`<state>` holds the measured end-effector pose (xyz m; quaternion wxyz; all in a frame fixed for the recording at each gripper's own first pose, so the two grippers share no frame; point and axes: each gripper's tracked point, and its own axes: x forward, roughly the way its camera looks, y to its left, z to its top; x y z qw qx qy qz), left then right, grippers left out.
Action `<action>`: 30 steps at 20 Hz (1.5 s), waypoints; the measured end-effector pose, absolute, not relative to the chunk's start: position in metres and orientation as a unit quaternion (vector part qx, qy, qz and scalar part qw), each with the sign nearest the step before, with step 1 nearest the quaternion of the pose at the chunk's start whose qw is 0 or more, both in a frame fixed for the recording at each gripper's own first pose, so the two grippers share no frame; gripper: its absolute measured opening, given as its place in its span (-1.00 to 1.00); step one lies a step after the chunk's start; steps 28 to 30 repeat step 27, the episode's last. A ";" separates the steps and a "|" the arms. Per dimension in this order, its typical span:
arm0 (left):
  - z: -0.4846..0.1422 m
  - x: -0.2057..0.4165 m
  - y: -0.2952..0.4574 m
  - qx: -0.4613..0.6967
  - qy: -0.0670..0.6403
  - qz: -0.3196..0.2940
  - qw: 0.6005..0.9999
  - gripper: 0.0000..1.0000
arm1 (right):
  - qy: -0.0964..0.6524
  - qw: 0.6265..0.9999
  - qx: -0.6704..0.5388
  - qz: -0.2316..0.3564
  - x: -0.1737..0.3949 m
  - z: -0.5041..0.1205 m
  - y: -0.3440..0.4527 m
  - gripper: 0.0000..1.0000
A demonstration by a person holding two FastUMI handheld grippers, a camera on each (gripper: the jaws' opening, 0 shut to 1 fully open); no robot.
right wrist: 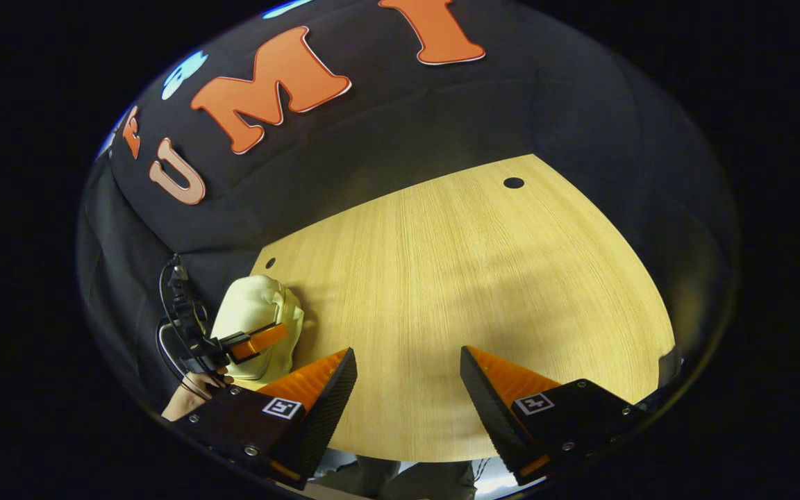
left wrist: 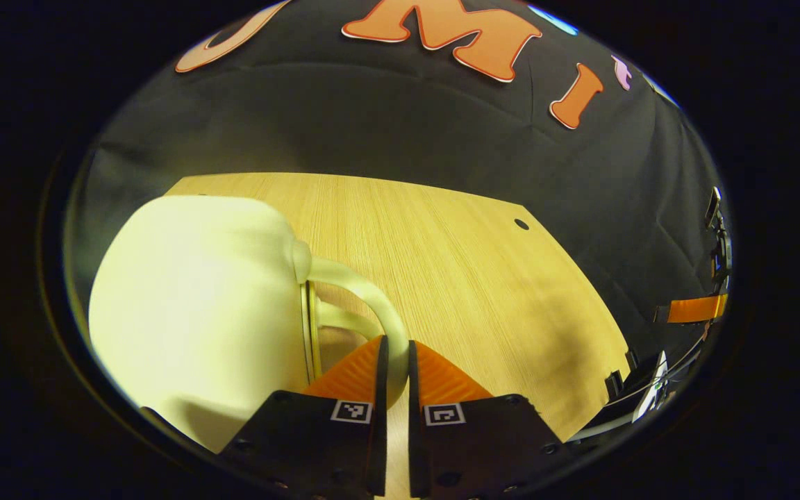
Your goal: First open the suitcase, pack the skin care products into it, and then close the suitcase.
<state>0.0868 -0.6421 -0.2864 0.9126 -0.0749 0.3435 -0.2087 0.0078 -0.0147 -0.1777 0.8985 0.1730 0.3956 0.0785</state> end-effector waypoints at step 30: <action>0.010 0.047 -0.587 -0.059 -0.004 -0.026 0.998 0.98 | 0.016 0.996 0.068 0.051 0.051 0.032 0.013 0.90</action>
